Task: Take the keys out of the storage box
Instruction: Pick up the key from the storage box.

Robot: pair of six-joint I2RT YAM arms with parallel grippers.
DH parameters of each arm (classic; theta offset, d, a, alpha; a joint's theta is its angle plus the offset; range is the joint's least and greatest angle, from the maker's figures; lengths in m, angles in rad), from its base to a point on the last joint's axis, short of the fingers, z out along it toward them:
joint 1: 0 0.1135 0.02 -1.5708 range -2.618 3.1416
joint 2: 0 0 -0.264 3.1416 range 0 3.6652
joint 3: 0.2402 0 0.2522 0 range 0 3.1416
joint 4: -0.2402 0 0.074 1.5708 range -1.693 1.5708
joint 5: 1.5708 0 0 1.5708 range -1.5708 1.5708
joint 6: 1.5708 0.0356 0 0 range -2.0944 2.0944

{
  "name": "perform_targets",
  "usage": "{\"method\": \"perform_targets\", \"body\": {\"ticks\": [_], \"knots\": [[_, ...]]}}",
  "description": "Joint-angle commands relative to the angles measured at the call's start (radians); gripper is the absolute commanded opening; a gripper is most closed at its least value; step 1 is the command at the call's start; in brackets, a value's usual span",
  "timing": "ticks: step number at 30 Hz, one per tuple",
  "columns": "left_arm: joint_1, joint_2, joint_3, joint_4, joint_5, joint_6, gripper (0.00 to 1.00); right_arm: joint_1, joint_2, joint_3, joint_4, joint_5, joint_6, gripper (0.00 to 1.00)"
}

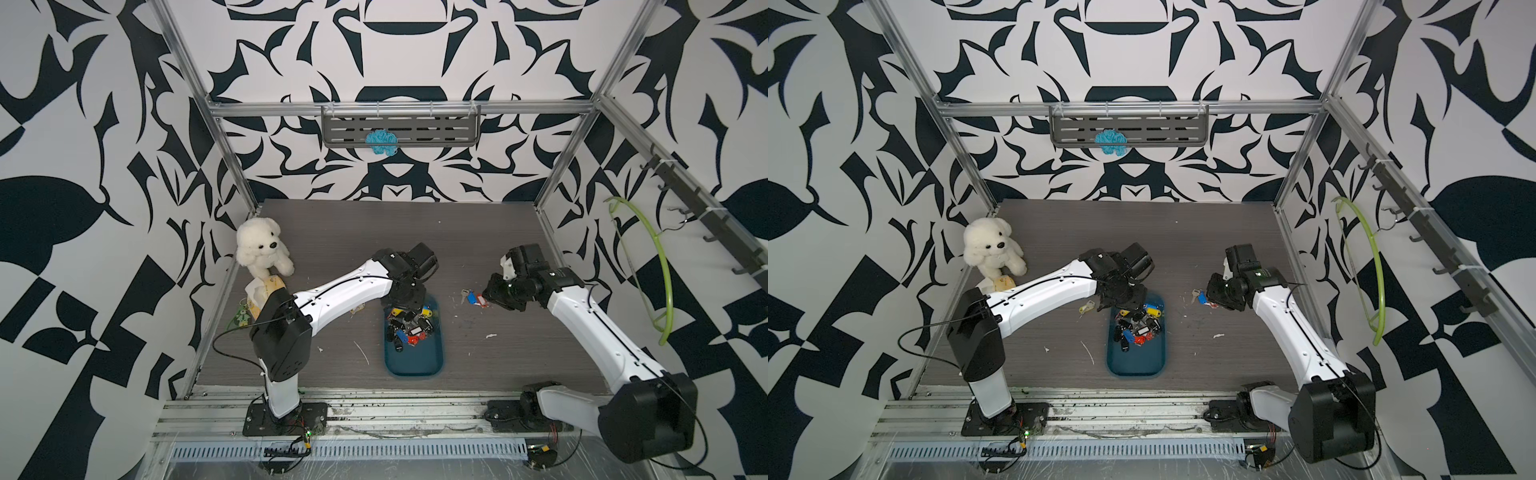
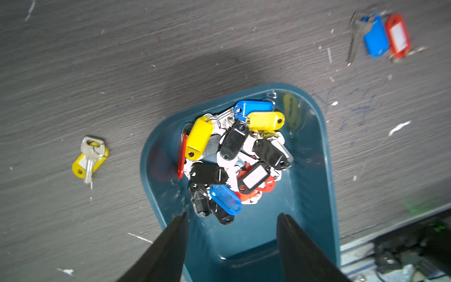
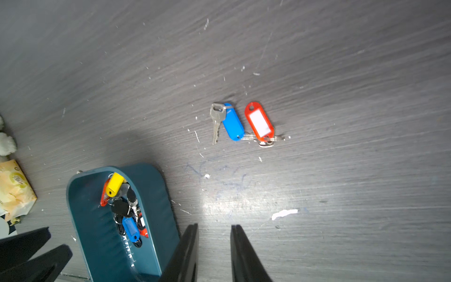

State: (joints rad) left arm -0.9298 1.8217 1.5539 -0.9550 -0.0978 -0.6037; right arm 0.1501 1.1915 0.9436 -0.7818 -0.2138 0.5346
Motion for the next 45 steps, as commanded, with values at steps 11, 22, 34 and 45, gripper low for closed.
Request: {"method": "perform_targets", "body": {"ticks": [11,22,34,45], "knots": [[-0.003,0.110,-0.012,-0.025,0.087,0.077,0.60,-0.004,-0.016,-0.021,-0.011,-0.021,0.016,0.28],[-0.003,0.170,-0.021,-0.014,0.129,0.093,0.49,-0.004,-0.005,-0.032,0.000,-0.027,0.022,0.28],[-0.003,0.228,-0.013,-0.017,0.134,0.084,0.45,-0.004,-0.003,-0.032,0.001,-0.029,0.021,0.28],[-0.003,0.263,0.011,-0.021,0.132,0.078,0.39,-0.004,-0.005,-0.034,0.000,-0.030,0.018,0.27]]}}
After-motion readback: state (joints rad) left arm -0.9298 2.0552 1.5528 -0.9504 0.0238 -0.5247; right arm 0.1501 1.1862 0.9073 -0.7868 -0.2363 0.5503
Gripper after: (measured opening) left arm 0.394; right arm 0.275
